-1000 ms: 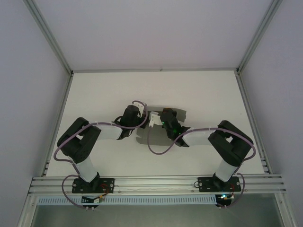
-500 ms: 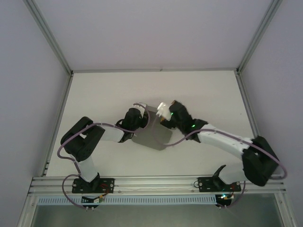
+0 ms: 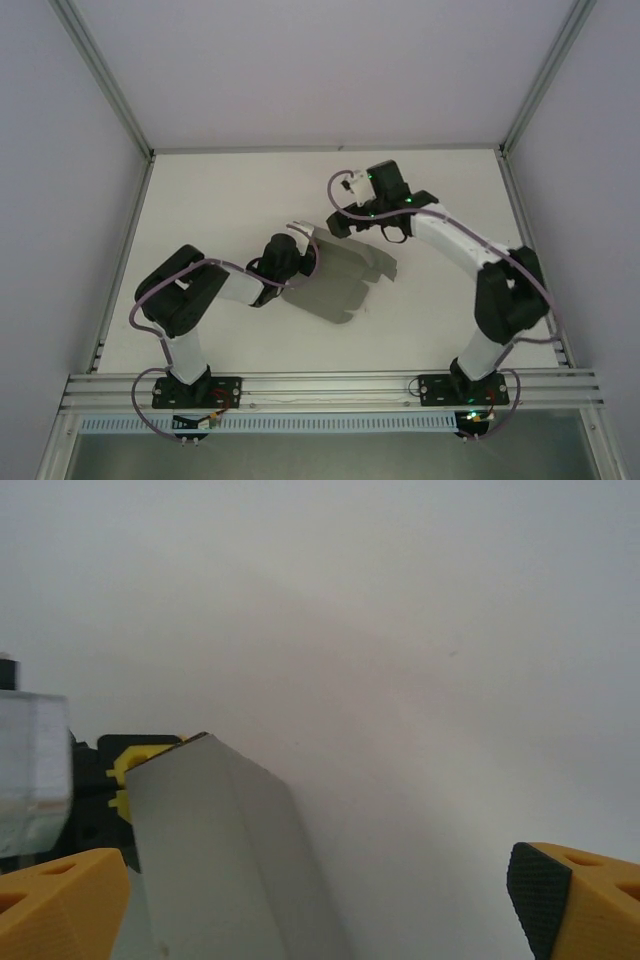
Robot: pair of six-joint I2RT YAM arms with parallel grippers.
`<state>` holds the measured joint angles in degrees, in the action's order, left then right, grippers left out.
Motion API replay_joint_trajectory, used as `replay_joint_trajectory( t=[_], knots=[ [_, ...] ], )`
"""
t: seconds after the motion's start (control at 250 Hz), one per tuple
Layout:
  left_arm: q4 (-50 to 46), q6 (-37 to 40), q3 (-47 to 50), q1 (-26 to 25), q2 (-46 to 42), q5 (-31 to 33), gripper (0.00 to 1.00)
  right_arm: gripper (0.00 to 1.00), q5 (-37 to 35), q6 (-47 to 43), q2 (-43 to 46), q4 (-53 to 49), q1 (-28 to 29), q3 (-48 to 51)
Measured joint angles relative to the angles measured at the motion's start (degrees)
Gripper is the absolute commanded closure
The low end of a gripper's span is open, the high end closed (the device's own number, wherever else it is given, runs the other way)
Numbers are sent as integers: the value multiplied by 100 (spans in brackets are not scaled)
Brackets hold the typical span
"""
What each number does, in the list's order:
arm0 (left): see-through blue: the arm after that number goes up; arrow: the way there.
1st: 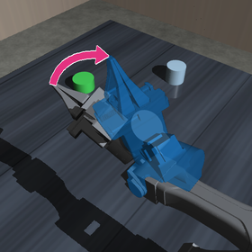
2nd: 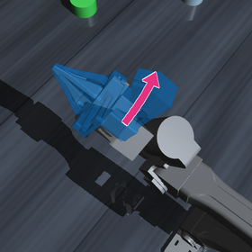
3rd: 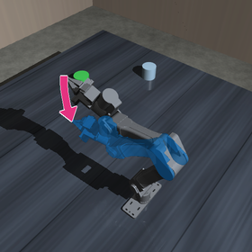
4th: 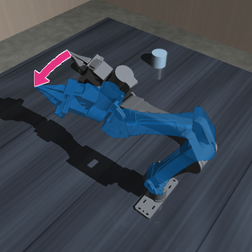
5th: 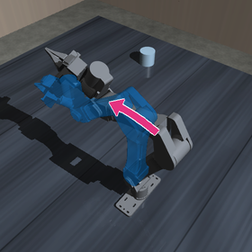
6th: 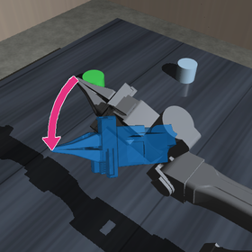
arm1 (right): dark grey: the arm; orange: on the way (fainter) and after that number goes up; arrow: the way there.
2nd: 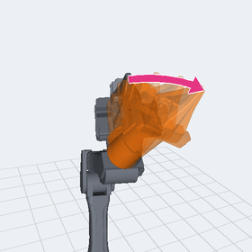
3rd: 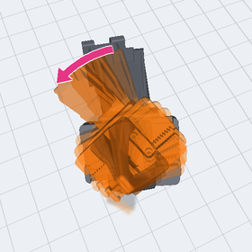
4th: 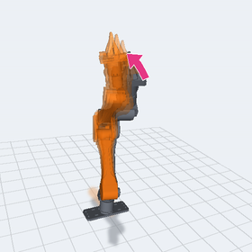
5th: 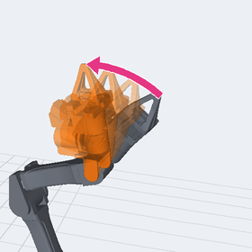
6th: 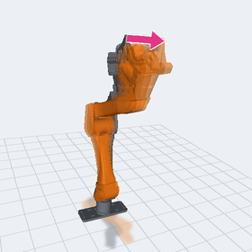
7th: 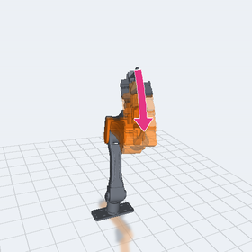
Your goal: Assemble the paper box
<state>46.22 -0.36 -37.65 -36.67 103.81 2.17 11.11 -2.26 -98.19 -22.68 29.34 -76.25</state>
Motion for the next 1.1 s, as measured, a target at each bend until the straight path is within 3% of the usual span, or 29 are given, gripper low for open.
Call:
replay_joint_trajectory(
  t=[0.184,0.303,0.675,0.926,0.982,1.078,1.098],
  knots=[
    [79,4,0,-17,63,26,96,3,219,-212,-487,-323,37,-70],
    [70,24,0,-37,68,72,87,3,203,-345,-518,-341,37,-68],
    [7,-173,-39,-76,68,483,80,4,50,-522,-601,-92,76,120],
    [22,-243,-223,-76,162,651,71,4,50,-575,-643,37,79,118],
    [-2,-262,-280,-76,197,654,75,4,50,-577,-649,59,72,118],
    [-164,-304,-431,-79,236,647,100,4,33,-584,-654,101,63,118],
    [-243,-243,-481,-81,243,647,100,4,20,-588,-656,120,63,118]
  ],
)
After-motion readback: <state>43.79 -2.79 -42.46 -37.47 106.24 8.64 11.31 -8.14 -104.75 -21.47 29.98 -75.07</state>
